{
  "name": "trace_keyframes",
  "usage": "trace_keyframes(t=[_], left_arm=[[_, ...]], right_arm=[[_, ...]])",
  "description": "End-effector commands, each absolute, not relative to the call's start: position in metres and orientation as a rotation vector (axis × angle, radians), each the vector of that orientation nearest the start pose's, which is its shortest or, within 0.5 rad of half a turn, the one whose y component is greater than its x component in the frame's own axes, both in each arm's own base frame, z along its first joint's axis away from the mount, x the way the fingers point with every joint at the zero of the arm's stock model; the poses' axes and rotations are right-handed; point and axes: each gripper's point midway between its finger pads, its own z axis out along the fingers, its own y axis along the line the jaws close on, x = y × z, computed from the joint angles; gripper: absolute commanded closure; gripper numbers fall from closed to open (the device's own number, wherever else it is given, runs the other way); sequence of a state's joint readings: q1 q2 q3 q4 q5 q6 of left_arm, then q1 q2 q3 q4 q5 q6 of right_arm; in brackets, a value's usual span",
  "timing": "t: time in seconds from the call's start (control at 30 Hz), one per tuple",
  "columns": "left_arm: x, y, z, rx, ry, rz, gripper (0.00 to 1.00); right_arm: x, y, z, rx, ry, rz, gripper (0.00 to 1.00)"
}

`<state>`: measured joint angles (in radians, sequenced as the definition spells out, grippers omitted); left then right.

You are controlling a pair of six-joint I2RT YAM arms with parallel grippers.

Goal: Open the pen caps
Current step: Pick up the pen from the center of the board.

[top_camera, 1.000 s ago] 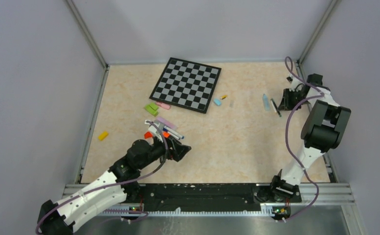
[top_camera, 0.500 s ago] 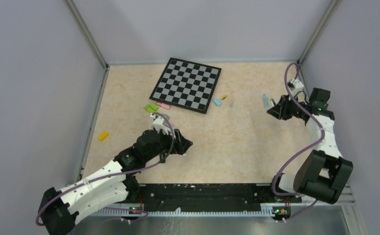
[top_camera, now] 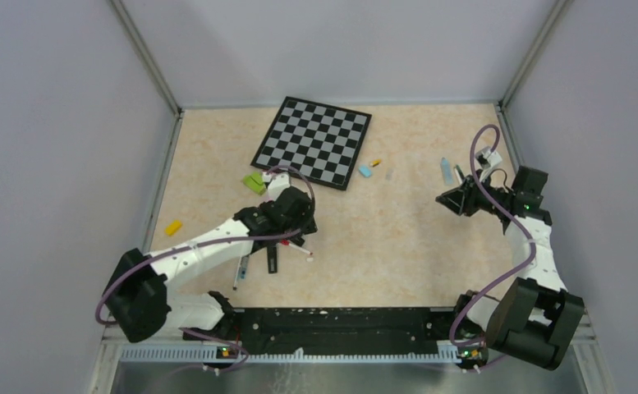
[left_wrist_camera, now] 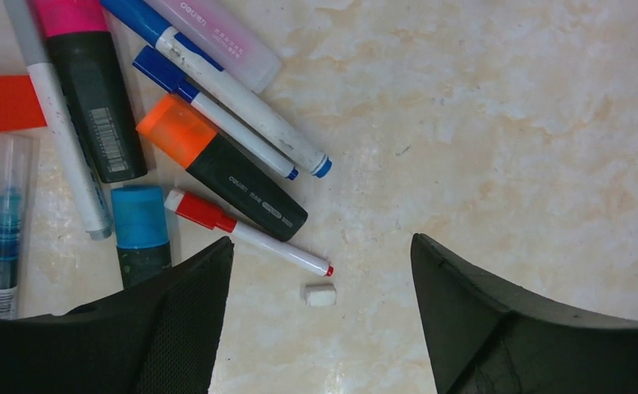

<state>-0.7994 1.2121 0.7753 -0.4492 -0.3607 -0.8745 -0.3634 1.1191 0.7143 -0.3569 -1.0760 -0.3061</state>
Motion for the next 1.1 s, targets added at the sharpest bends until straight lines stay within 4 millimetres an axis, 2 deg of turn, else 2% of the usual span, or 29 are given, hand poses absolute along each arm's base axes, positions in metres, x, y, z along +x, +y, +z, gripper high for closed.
trace_keyframes(t=[0.0,0.2,0.33,0.47,0.7,1.07], left_arm=[[0.244,-0.192,0.096,-0.42,2.469,-0.174,0.21],[0.231,-0.204,0.067,-0.518,2.61,-0.119,0.42],[0.222,-0.204,0.052,-0.565,2.643,-0.125,0.48],[0.217,-0.211,0.045,-0.578,2.648,-0.183,0.5],[0.209,-0.215,0.036,-0.583,2.68,-0.176,0.51],[0.204,-0.211,0.02,-0.574,2.701,-0.077,0.57]], right_arm=[[0.291,0.055,0.19,-0.521,1.855,0.785,0.7],[0.291,0.055,0.191,-0.522,1.856,0.785,0.7],[0.291,0.056,0.191,-0.523,1.857,0.786,0.7],[0.291,0.057,0.19,-0.524,1.859,0.79,0.7],[0.291,0.056,0.19,-0.525,1.863,0.787,0.71],[0.291,0.056,0.19,-0.527,1.864,0.787,0.71]])
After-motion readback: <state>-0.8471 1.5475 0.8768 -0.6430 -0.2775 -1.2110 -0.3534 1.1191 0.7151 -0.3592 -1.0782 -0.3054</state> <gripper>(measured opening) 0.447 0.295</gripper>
